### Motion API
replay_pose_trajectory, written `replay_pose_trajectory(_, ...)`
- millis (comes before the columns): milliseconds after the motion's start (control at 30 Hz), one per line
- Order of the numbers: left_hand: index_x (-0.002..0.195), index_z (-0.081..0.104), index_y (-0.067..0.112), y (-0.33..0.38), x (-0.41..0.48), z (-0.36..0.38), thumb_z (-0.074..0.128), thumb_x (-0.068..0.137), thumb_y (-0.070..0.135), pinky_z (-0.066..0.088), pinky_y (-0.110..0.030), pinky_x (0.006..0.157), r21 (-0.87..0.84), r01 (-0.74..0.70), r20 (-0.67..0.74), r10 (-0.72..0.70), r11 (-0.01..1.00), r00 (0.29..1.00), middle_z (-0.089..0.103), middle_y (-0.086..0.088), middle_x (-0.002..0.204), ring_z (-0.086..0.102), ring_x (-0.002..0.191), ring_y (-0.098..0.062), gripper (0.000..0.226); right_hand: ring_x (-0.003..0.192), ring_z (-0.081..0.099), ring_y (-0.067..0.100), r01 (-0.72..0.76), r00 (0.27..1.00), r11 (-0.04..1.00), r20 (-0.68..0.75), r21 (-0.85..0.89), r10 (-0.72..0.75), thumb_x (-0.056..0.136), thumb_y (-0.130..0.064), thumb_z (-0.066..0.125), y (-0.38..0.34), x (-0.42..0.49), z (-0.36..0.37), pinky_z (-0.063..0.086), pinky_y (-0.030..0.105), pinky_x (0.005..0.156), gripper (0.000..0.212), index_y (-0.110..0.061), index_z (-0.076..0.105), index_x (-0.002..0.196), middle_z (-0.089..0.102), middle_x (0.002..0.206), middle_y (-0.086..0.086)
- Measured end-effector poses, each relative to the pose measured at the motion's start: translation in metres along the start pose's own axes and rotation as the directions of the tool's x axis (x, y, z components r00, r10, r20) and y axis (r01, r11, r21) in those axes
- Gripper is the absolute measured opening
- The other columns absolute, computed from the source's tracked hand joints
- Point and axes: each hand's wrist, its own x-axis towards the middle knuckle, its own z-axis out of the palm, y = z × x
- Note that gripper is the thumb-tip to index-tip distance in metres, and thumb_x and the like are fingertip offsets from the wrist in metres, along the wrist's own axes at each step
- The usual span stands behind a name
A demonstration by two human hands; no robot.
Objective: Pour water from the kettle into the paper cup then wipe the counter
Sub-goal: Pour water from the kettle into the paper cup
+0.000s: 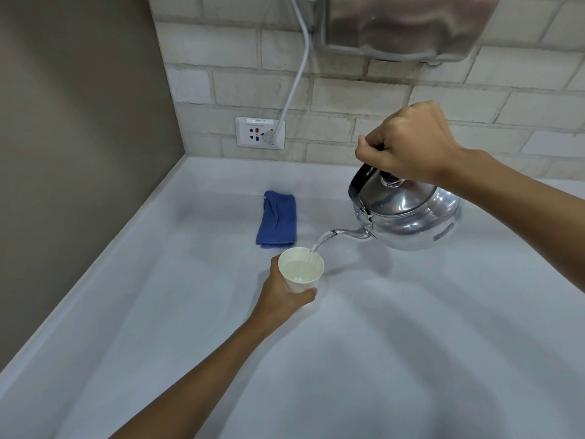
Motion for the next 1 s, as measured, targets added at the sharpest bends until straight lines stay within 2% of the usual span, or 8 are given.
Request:
replay_pose_trajectory(100, 0.118, 0.035, 0.025, 0.0, 0.0, 0.0, 0.081, 0.063, 0.01, 0.039, 0.005, 0.064, 0.006, 0.002, 0.0, -0.002, 1.0, 1.0, 0.049, 0.017, 0.102, 0.051, 0.092, -0.003, 0.073, 0.039, 0.019, 0.02, -0.001, 1.0, 1.0, 0.002, 0.002, 0.001, 0.077, -0.014, 0.047, 0.001, -0.001, 0.002, 0.007, 0.019, 0.047, 0.042, -0.004, 0.037, 0.038, 0.024, 0.036, 0.006)
replay_pose_trajectory(300, 0.114, 0.035, 0.029, 0.0, 0.001, 0.0, 0.081, 0.062, 0.01, 0.038, 0.005, 0.064, 0.01, -0.004, -0.003, 0.004, 1.0, 1.0, 0.048, 0.023, 0.1, 0.05, 0.092, 0.004, 0.072, 0.037, 0.022, 0.019, -0.013, 1.0, 1.0, -0.012, 0.017, 0.013, 0.078, -0.016, 0.046, 0.001, -0.002, 0.006, 0.009, 0.02, 0.046, 0.042, -0.007, 0.034, 0.038, 0.025, 0.035, 0.007)
replay_pose_trajectory(433, 0.114, 0.035, 0.03, -0.001, 0.001, 0.0, 0.081, 0.062, 0.012, 0.038, 0.006, 0.063, 0.019, 0.003, -0.006, -0.003, 1.0, 1.0, 0.049, 0.022, 0.1, 0.05, 0.092, 0.004, 0.072, 0.036, 0.026, 0.021, -0.018, 1.0, 1.0, 0.004, 0.021, 0.018, 0.079, -0.018, 0.045, 0.001, -0.003, 0.009, 0.009, 0.019, 0.046, 0.042, -0.003, 0.043, 0.039, 0.029, 0.034, 0.009)
replay_pose_trajectory(600, 0.114, 0.034, 0.03, 0.0, 0.001, 0.0, 0.081, 0.063, 0.012, 0.036, 0.007, 0.062, 0.027, 0.01, -0.008, -0.01, 1.0, 1.0, 0.048, 0.023, 0.099, 0.049, 0.091, 0.004, 0.072, 0.037, 0.021, 0.019, 0.005, 1.0, 0.999, -0.011, 0.036, -0.004, 0.077, -0.014, 0.046, -0.003, -0.002, 0.011, 0.008, 0.019, 0.047, 0.041, -0.006, 0.039, 0.038, 0.025, 0.035, 0.007)
replay_pose_trajectory(733, 0.118, 0.035, 0.025, 0.001, 0.0, 0.0, 0.081, 0.062, 0.013, 0.037, 0.007, 0.064, 0.035, 0.01, -0.012, -0.01, 0.999, 1.0, 0.048, 0.021, 0.099, 0.05, 0.09, 0.001, 0.073, 0.035, 0.022, 0.019, 0.001, 1.0, 0.998, -0.019, 0.067, 0.0, 0.078, -0.019, 0.041, -0.003, -0.005, 0.018, 0.01, 0.018, 0.045, 0.043, -0.005, 0.037, 0.037, 0.025, 0.033, 0.006)
replay_pose_trajectory(867, 0.116, 0.035, 0.028, 0.001, -0.001, 0.0, 0.081, 0.063, 0.013, 0.037, 0.006, 0.066, 0.041, 0.002, -0.012, -0.001, 0.999, 1.0, 0.047, 0.023, 0.1, 0.049, 0.092, 0.004, 0.072, 0.034, 0.022, 0.018, -0.053, 0.998, 0.989, -0.036, 0.138, 0.058, 0.079, -0.026, 0.037, 0.0, -0.012, 0.031, 0.009, 0.017, 0.045, 0.045, -0.01, 0.031, 0.037, 0.024, 0.033, 0.004)
replay_pose_trajectory(1000, 0.116, 0.034, 0.028, 0.001, -0.001, -0.001, 0.082, 0.063, 0.015, 0.037, 0.006, 0.067, 0.047, -0.009, 0.001, 0.009, 0.999, 1.0, 0.047, 0.025, 0.102, 0.048, 0.094, 0.005, 0.073, 0.034, 0.021, 0.017, -0.185, 0.981, 0.953, -0.014, 0.241, 0.194, 0.079, -0.024, 0.043, 0.004, -0.021, 0.051, 0.014, 0.018, 0.045, 0.046, -0.014, 0.024, 0.038, 0.022, 0.033, 0.001)
